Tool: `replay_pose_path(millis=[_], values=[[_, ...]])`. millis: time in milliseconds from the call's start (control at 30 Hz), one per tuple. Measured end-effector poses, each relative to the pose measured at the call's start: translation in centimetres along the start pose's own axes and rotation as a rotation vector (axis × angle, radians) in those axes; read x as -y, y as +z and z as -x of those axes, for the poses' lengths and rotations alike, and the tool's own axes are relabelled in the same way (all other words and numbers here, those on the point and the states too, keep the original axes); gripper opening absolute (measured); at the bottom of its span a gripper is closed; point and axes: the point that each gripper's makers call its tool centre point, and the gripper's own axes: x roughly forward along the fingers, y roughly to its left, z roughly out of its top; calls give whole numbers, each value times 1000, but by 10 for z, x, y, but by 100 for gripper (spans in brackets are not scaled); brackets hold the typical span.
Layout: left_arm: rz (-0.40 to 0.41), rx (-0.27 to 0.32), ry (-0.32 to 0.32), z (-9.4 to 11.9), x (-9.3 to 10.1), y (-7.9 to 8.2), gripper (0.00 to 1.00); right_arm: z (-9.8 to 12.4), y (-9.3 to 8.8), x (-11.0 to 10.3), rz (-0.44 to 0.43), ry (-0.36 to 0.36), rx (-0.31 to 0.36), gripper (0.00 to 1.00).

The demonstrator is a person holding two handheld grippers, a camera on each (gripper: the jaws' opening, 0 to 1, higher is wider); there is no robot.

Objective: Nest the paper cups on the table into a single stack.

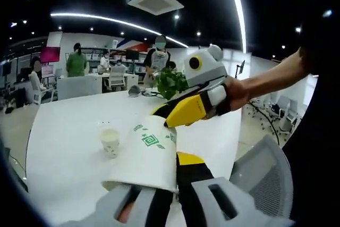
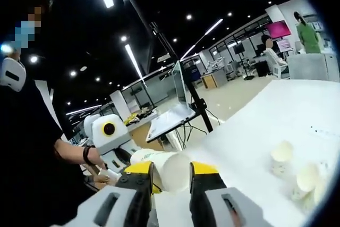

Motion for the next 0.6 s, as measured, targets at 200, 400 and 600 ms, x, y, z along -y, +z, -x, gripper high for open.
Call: replay_pose_path(millis=[200,400,600], values=[[-34,-65,12,1,-5,-14,0,2,-6,1,32,-33,-33,13],[-46,-93,8,1,-4,-20,0,0,-14,-1,46,-39,-69,6],[-36,-99,3,2,-4,-21,0,9,-8,17,53,-135,-69,1]])
